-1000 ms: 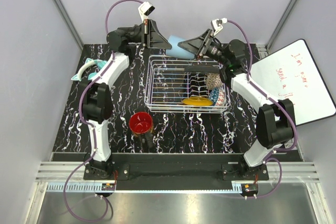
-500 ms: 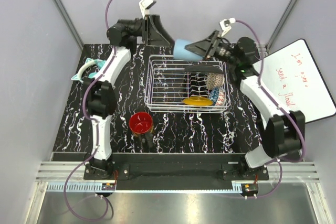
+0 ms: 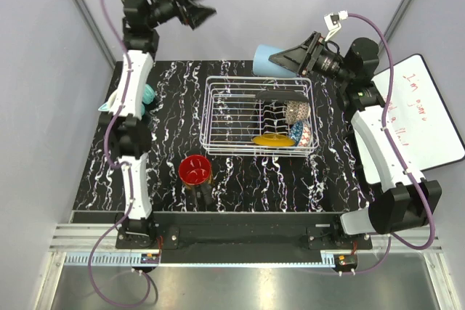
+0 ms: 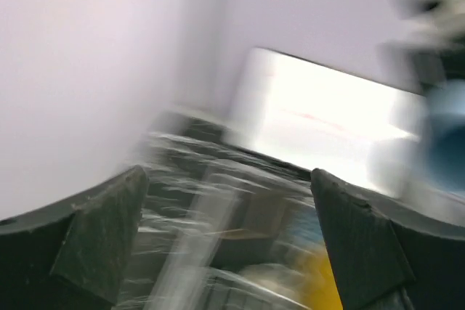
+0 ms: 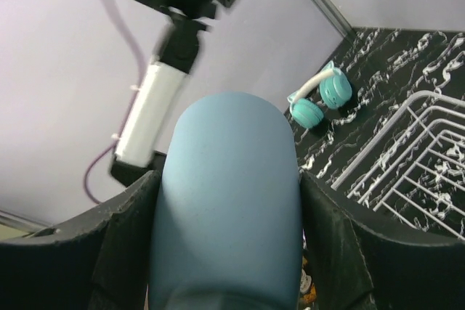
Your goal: Load the mixed dishes into the dish rack
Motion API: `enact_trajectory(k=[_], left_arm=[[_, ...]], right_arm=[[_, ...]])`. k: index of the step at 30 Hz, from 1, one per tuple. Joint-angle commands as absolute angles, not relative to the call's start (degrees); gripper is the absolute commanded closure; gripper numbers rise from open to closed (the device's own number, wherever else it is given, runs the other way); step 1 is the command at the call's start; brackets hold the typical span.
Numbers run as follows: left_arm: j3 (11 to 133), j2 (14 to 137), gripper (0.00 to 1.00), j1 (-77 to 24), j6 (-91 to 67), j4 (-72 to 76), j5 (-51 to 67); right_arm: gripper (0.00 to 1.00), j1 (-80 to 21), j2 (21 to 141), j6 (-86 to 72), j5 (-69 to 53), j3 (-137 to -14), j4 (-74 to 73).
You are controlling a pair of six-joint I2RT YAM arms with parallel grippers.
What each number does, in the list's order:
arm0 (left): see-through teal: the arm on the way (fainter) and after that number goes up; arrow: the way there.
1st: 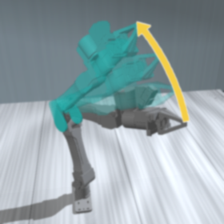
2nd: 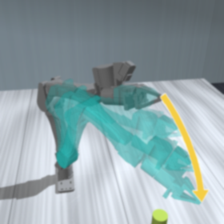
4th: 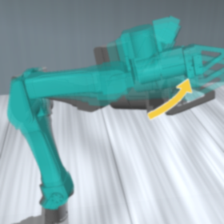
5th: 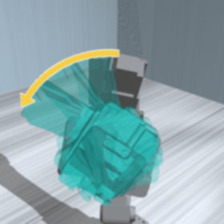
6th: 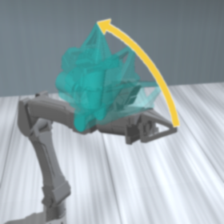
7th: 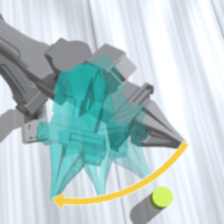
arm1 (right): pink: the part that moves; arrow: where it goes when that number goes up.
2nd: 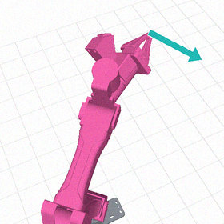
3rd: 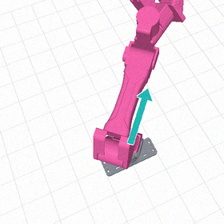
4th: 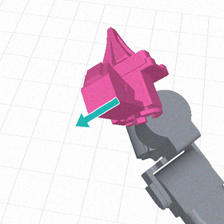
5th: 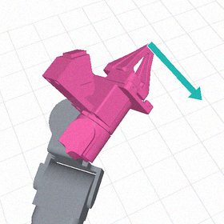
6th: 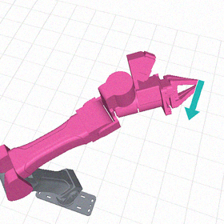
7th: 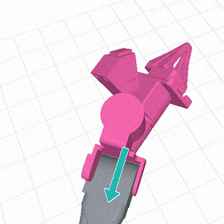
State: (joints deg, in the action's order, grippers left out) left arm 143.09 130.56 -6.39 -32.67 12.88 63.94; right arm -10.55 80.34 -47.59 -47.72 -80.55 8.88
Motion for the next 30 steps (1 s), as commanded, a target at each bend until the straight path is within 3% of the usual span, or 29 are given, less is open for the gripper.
enact_trajectory(k=[1,3,5,9,13,16,24,30], left_arm=[[148.9,116.7,0.01,-14.5,32.9,-17.1,14.8],[145.6,116.5,0.01,-20.1,39.0,-21.4,7.9],[134.8,113.8,0.01,-19.9,35.9,-23.4,5.5],[123.7,111.7,0.01,-13.2,12.0,-32.4,10.2],[111.2,104.7,0.01,-3.4,3.9,-36.3,26.9],[102.0,99.5,0.01,-0.4,3.9,-36.2,32.2],[85.4,96.1,0.01,0.0,10.0,-35.9,36.0],[84.4,101.0,0.01,-0.1,8.9,-32.3,37.0]], right_arm=[[1.00,-11.2,79.2,-43.8,-48.3,-85.5,1.1],[1.00,-13.0,80.2,-36.9,-45.0,-90.1,-5.5],[1.00,-15.5,84.2,-29.9,-37.1,-99.6,-19.7],[1.00,-21.4,99.2,-17.9,-23.2,-123.8,-46.6],[1.00,-23.3,113.9,-17.2,-15.1,-143.9,-55.6],[1.00,-26.3,122.7,-16.5,-10.8,-155.0,-58.7],[1.00,-34.0,134.0,-13.4,-1.2,-157.9,-57.7],[1.00,-34.7,134.7,-13.3,-0.6,-157.0,-57.5]])
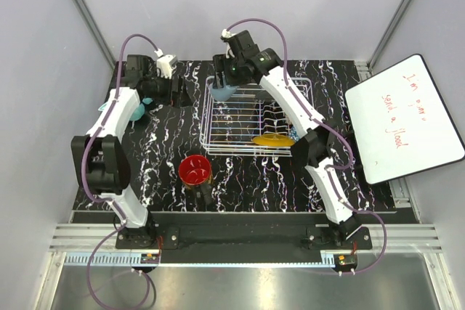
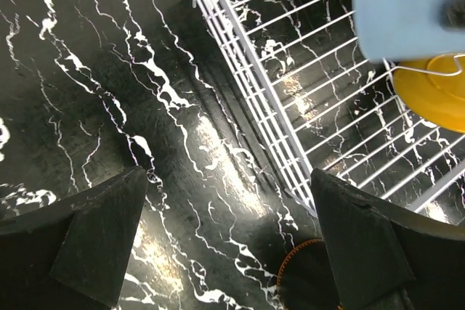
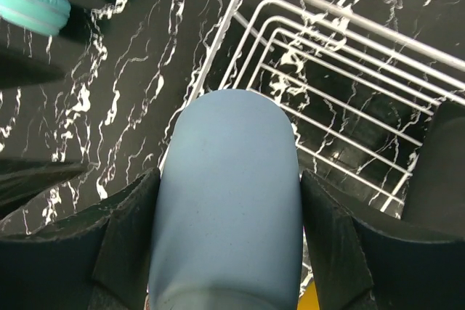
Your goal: Load the mixed dishes into the dish rack
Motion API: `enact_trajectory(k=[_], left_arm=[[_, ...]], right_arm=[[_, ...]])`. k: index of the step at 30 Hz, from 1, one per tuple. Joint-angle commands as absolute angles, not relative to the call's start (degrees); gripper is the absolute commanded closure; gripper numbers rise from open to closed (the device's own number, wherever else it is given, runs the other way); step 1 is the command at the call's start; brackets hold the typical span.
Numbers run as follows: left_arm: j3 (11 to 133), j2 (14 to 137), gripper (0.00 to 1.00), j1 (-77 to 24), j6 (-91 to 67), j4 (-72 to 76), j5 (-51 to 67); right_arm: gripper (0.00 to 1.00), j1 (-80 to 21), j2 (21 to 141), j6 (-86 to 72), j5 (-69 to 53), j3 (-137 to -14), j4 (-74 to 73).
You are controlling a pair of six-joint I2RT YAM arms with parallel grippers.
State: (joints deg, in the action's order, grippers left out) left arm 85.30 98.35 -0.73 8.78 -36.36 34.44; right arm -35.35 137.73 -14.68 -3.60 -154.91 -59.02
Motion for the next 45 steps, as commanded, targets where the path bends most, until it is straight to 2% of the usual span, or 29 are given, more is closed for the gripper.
enact_trajectory(k=[1,7,15,29,35,45], left_arm=[[85.0,102.5,0.01,-0.1,9.1,-32.1,36.8],[85.3,106.0,0.01,-0.6,10.7,-31.2,36.0],[79.0,105.0,0.01,-4.4,14.2,-28.7,36.4],[71.8,102.3,0.01,-7.6,20.0,-28.3,38.8],[69.3,99.8,0.01,-9.5,25.2,-32.2,43.4],[72.5,100.4,0.01,-9.8,30.4,-40.1,45.6]], right_arm=[[1.00,-34.7,134.8,-13.2,-0.7,-156.7,-57.3],[1.00,-35.1,137.5,-13.0,-0.3,-156.3,-57.9],[1.00,-35.7,143.3,-13.3,2.4,-156.4,-57.8],[1.00,-35.7,144.0,-12.9,3.6,-154.7,-58.0],[1.00,-35.7,144.9,-13.0,3.6,-153.8,-58.0],[1.00,-34.9,146.6,-14.2,2.3,-153.6,-58.4]])
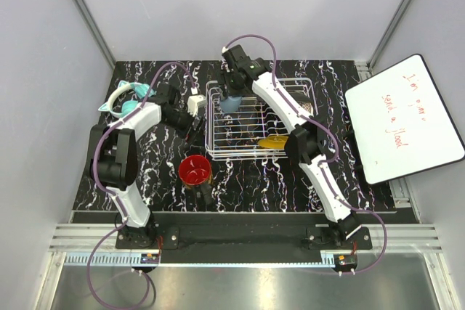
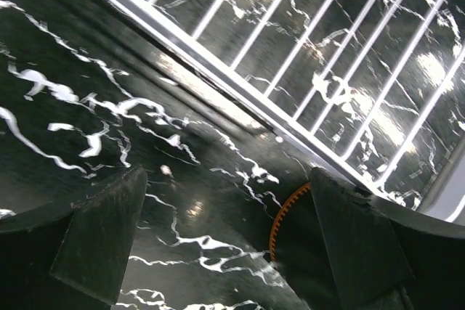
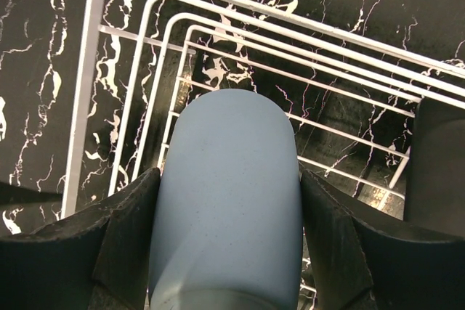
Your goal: Load the mixed dishes into the dish rack
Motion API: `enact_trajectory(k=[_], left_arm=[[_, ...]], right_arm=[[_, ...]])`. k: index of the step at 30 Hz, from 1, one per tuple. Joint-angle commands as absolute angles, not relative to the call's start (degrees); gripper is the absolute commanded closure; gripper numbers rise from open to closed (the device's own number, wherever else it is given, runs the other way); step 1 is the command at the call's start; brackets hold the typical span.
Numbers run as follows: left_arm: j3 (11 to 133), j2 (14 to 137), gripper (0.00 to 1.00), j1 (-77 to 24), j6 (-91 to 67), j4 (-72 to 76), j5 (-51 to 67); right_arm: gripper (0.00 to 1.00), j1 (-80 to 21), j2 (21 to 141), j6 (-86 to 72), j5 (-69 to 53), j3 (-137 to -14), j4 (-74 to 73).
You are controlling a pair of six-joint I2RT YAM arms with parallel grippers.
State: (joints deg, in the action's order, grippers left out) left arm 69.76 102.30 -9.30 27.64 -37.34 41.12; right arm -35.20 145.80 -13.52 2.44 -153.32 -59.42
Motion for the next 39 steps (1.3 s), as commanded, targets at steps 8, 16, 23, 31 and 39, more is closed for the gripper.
enact_trajectory(k=[8,16,23,31,39], left_arm=[[75.5,101.7,0.01,-9.8,30.8,-43.2,48.2],[78.9,103.2,0.01,-9.8,30.2,-44.6,49.8],[78.4,103.4,0.01,-9.8,31.6,-45.4,49.7],[79.2,103.8,0.01,-9.6,31.7,-45.7,49.9],[80.9,104.1,0.01,-9.6,31.6,-46.1,50.1]], right_arm=[[1.00,-34.6,149.4,-15.0,1.9,-153.9,-58.5],[1.00,-34.5,151.4,-15.6,2.2,-154.5,-58.3],[0.80,-34.5,151.6,-15.6,1.1,-154.3,-57.9],[0.50,-35.0,150.9,-15.3,0.2,-153.7,-57.8],[0.11,-35.2,150.5,-15.2,-1.8,-153.1,-57.6]])
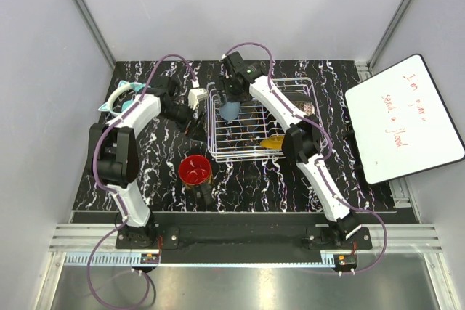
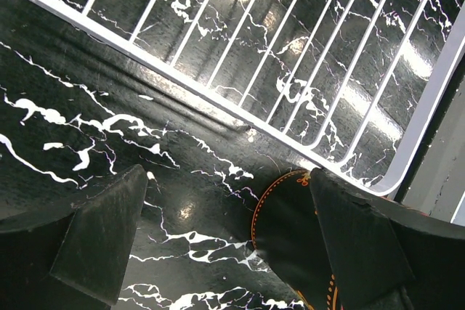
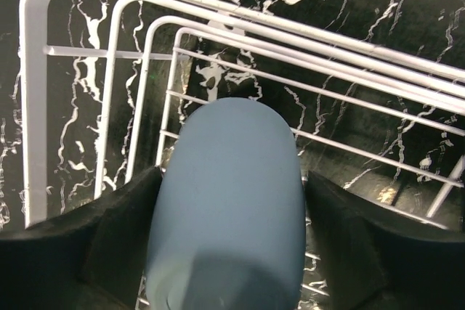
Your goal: Load the mixed dishes into the dish rack
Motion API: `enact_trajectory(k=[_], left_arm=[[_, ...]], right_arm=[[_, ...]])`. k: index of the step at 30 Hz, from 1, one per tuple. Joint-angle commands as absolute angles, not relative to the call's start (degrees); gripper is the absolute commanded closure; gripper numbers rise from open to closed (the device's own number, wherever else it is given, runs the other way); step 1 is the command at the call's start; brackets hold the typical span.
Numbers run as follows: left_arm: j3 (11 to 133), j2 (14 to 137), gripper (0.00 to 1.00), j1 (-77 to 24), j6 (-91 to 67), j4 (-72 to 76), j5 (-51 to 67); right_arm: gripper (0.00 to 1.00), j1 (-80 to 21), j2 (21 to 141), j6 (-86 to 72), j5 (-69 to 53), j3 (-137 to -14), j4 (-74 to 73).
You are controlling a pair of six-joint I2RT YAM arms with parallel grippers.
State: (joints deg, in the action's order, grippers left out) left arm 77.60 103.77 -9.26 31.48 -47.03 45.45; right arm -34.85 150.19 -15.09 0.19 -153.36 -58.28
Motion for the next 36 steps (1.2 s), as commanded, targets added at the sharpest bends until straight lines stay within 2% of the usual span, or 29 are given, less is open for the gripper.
enact_trajectory(k=[1,15,24,28,31,36], left_arm=[[81.1,104.1,0.01,-9.6,31.5,-46.2,50.1],[83.1,104.9,0.01,-8.2,31.3,-47.2,49.1],[91.9,104.0,0.01,-4.0,36.2,-57.3,45.2],[93.1,101.1,0.01,-4.1,43.6,-67.5,44.6],[88.1,97.7,0.01,-4.8,50.1,-74.4,40.6],[73.4,89.1,0.01,-9.7,53.5,-75.2,34.0]], right_arm=[[0.01,-35.2,150.5,-15.3,-2.0,-153.1,-57.4],[0.00,-35.2,145.5,-14.0,-0.4,-154.0,-57.5],[0.00,-35.9,134.4,-11.5,5.2,-151.3,-60.7],[0.00,-36.6,129.0,-11.7,7.7,-149.2,-63.3],[0.00,-37.5,122.8,-12.5,8.5,-145.2,-63.7],[0.00,-38.3,106.4,-14.0,8.3,-126.1,-57.4]])
